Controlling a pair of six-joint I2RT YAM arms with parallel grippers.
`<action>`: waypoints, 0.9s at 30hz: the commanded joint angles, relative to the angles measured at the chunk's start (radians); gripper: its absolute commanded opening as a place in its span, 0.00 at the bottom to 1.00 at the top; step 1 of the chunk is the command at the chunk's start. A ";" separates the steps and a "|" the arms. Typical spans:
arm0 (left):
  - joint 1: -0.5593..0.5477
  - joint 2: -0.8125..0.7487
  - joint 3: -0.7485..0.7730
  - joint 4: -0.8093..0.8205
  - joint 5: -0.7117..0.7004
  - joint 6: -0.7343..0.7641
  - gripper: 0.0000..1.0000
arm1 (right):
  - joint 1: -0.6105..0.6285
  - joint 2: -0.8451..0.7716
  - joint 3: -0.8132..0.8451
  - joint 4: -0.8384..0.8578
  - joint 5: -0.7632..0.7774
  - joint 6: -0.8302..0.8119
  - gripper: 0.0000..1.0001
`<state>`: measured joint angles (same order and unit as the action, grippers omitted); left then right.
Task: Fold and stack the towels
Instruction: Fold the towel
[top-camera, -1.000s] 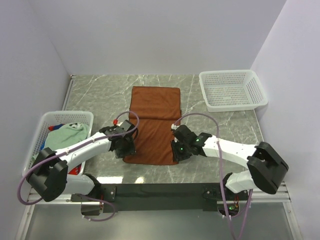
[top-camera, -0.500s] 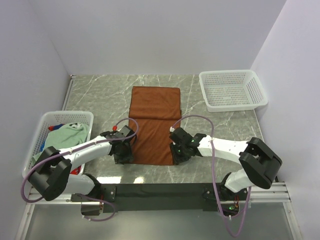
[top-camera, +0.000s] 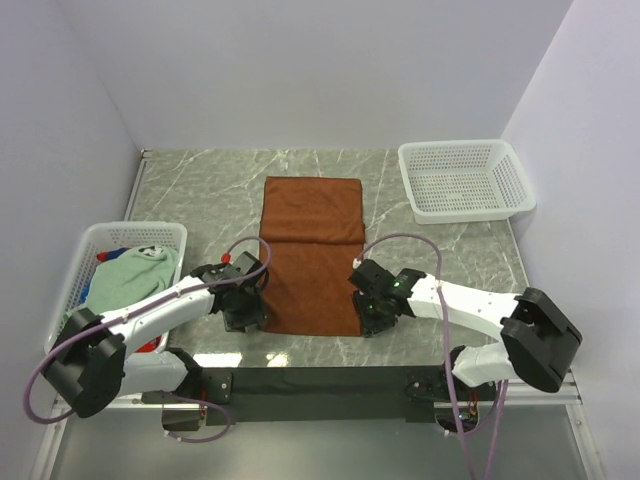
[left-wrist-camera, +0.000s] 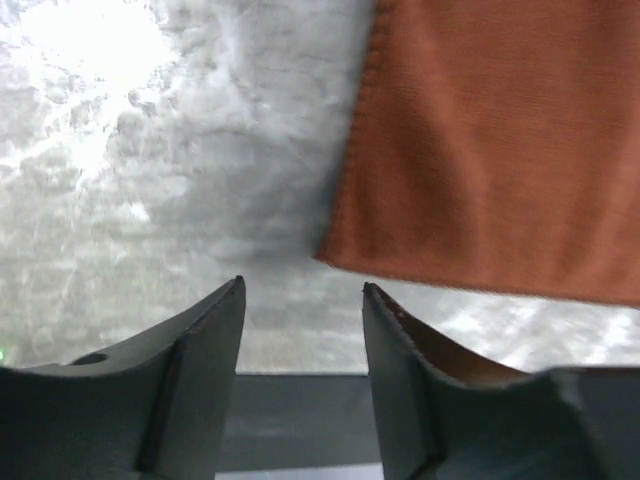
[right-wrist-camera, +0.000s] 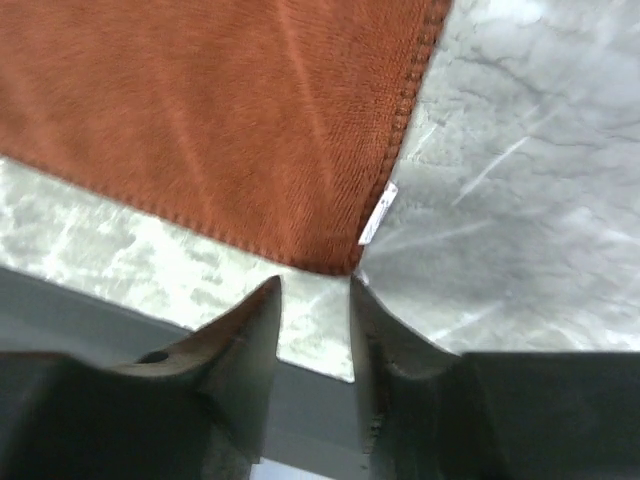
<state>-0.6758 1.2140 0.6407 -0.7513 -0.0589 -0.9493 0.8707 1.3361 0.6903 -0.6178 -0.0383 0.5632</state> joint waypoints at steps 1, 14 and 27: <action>-0.001 -0.051 0.105 -0.059 -0.013 0.000 0.58 | -0.004 -0.072 0.122 -0.049 0.037 -0.046 0.45; 0.007 0.133 0.177 0.110 0.050 0.063 0.34 | -0.098 -0.038 0.135 0.108 0.011 -0.095 0.39; 0.007 0.163 0.021 0.142 0.085 0.055 0.32 | -0.148 -0.063 0.040 0.196 0.009 -0.069 0.39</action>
<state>-0.6685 1.3724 0.6842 -0.6353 0.0059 -0.9005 0.7300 1.2980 0.7425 -0.4782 -0.0410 0.4828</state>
